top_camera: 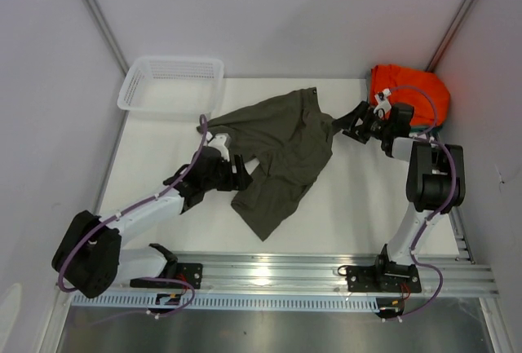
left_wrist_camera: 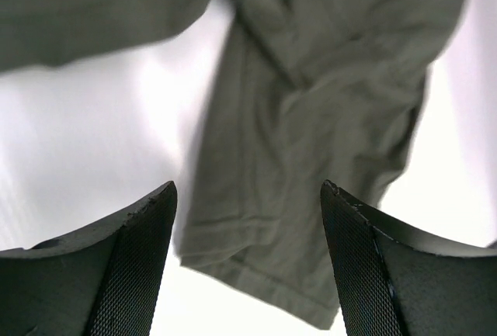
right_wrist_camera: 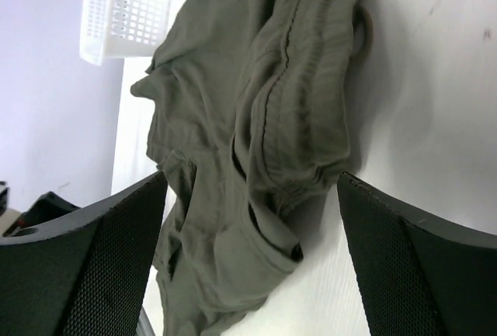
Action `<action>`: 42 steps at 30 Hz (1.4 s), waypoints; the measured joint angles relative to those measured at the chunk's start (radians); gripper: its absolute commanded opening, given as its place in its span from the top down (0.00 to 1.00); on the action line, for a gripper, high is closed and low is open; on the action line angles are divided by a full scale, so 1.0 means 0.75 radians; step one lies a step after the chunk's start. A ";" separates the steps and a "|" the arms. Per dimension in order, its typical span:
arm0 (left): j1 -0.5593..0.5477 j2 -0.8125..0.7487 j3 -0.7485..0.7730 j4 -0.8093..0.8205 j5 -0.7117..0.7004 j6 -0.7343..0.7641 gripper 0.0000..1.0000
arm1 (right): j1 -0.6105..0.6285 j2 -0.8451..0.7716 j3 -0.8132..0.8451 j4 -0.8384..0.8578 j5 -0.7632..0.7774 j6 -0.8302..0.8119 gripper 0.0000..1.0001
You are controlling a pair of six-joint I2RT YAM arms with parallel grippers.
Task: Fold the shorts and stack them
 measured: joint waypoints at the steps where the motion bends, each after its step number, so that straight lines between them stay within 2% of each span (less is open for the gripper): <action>1: -0.002 0.004 -0.018 -0.005 -0.009 0.001 0.23 | 0.000 0.015 0.000 0.038 -0.008 0.011 0.08; 5: -0.010 0.053 -0.036 -0.028 -0.072 0.003 0.23 | -0.001 0.084 0.011 0.174 -0.033 0.051 0.08; 13: -0.060 0.154 -0.036 -0.026 -0.139 0.005 0.22 | 0.007 0.164 0.043 0.282 -0.025 0.066 0.09; 15: -0.086 0.154 -0.036 -0.013 -0.139 0.013 0.22 | 0.011 0.178 0.050 0.300 -0.026 0.067 0.18; 18: -0.129 0.156 -0.036 0.019 -0.138 0.027 0.23 | 0.023 0.202 0.058 0.346 -0.051 0.086 0.41; 19: -0.144 0.159 -0.036 0.031 -0.137 0.033 0.23 | 0.028 0.207 0.058 0.359 -0.062 0.096 0.54; 22: -0.169 0.180 -0.036 0.064 -0.124 0.042 0.23 | 0.040 0.211 0.058 0.380 -0.091 0.112 0.75; 25: -0.174 0.183 -0.036 0.089 -0.103 0.051 0.23 | 0.049 0.201 0.058 0.359 -0.114 0.094 0.90; 28: -0.174 0.182 -0.036 0.103 -0.098 0.063 0.23 | 0.058 0.159 0.058 0.249 -0.114 0.043 1.00; 31: -0.174 0.182 -0.036 0.104 -0.068 0.075 0.23 | 0.072 0.096 0.081 0.064 -0.098 -0.014 1.00; 33: -0.174 0.182 -0.036 0.104 -0.043 0.086 0.23 | 0.090 0.069 0.160 -0.154 -0.047 -0.073 1.00; 37: -0.176 0.183 -0.036 0.105 -0.020 0.099 0.23 | 0.141 0.070 0.505 -0.739 0.183 -0.203 1.00; 38: -0.177 0.183 -0.036 0.105 -0.018 0.100 0.23 | 0.164 0.083 0.650 -0.915 0.275 -0.244 1.00; 40: -0.178 0.183 -0.036 0.105 -0.018 0.103 0.23 | 0.203 0.116 0.902 -1.163 0.393 -0.307 0.92; 41: -0.178 0.183 -0.036 0.105 -0.018 0.106 0.23 | 0.224 0.134 1.020 -1.257 0.446 -0.337 0.83; 42: -0.178 0.182 -0.036 0.104 -0.018 0.107 0.23 | 0.239 0.147 1.109 -1.327 0.485 -0.361 0.66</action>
